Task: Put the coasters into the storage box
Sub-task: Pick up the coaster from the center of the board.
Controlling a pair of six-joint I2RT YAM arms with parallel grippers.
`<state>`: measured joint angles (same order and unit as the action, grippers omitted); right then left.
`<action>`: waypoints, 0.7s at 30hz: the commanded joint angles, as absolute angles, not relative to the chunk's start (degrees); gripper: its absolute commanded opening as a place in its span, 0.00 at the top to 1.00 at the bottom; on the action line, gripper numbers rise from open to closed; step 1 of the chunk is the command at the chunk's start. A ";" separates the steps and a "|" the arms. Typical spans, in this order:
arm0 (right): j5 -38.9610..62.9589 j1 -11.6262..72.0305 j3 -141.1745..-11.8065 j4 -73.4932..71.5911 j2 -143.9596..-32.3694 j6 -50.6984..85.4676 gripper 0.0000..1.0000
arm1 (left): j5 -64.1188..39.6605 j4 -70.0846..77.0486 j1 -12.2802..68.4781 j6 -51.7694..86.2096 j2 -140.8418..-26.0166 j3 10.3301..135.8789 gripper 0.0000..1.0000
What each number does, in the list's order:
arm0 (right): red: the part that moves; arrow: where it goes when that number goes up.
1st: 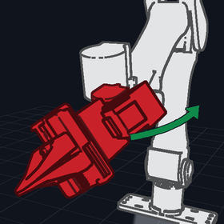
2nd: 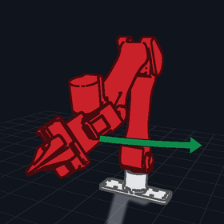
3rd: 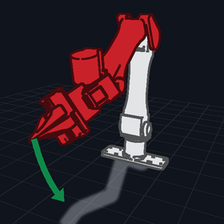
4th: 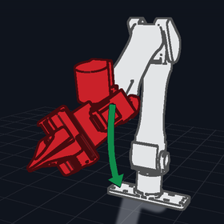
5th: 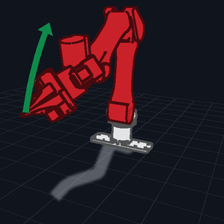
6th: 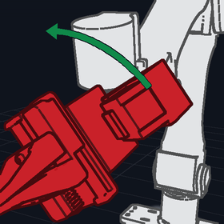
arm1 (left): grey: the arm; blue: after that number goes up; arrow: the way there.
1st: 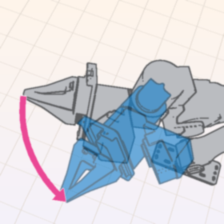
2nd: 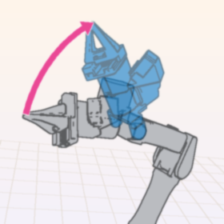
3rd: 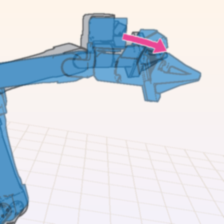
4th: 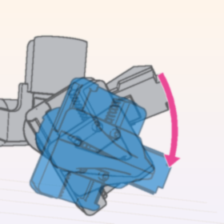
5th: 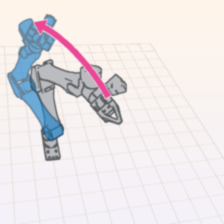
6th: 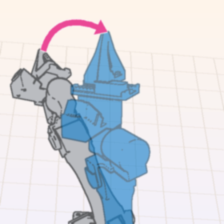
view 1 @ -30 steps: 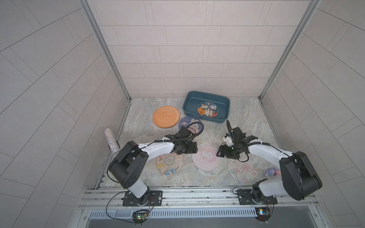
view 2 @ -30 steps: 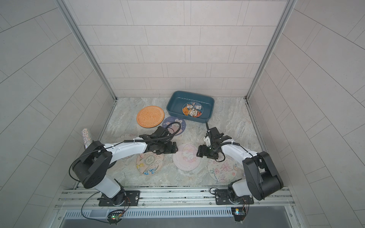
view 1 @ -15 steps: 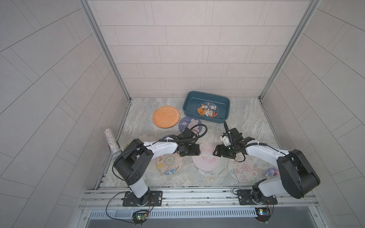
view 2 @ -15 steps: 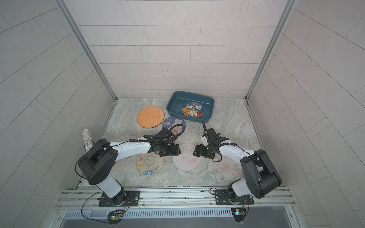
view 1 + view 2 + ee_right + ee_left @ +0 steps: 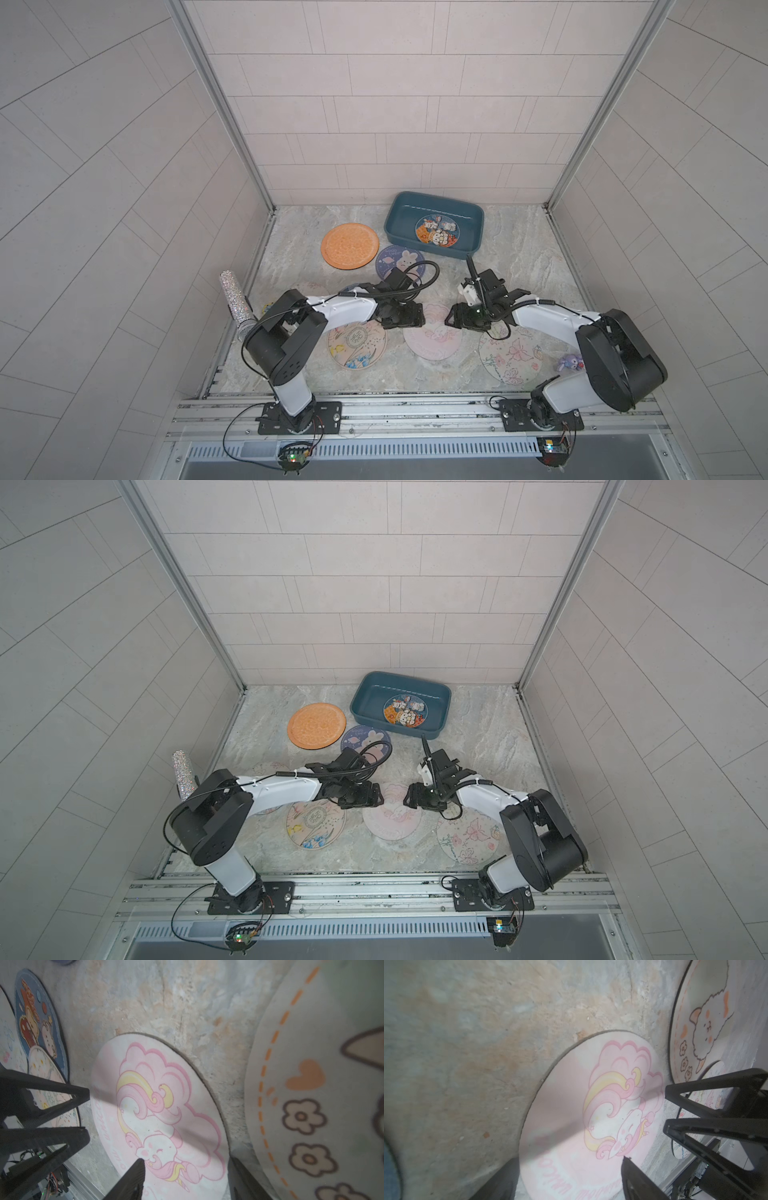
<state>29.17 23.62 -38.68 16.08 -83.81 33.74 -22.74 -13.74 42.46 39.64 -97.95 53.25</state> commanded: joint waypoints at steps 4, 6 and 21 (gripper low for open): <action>28.02 24.39 -36.80 18.63 -86.30 34.06 0.43 | -22.70 -17.72 43.10 39.99 -100.87 52.56 0.19; 28.09 24.41 -36.85 18.46 -86.41 34.02 0.49 | -22.71 -17.81 43.13 39.98 -100.90 52.64 0.19; 28.83 24.52 -36.74 17.67 -86.75 34.23 0.56 | -22.29 -18.24 43.27 39.99 -100.45 52.65 0.53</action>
<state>29.12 23.64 -38.65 15.22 -84.93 33.71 -22.63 -14.72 42.59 39.88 -98.85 53.34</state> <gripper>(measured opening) 0.440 0.491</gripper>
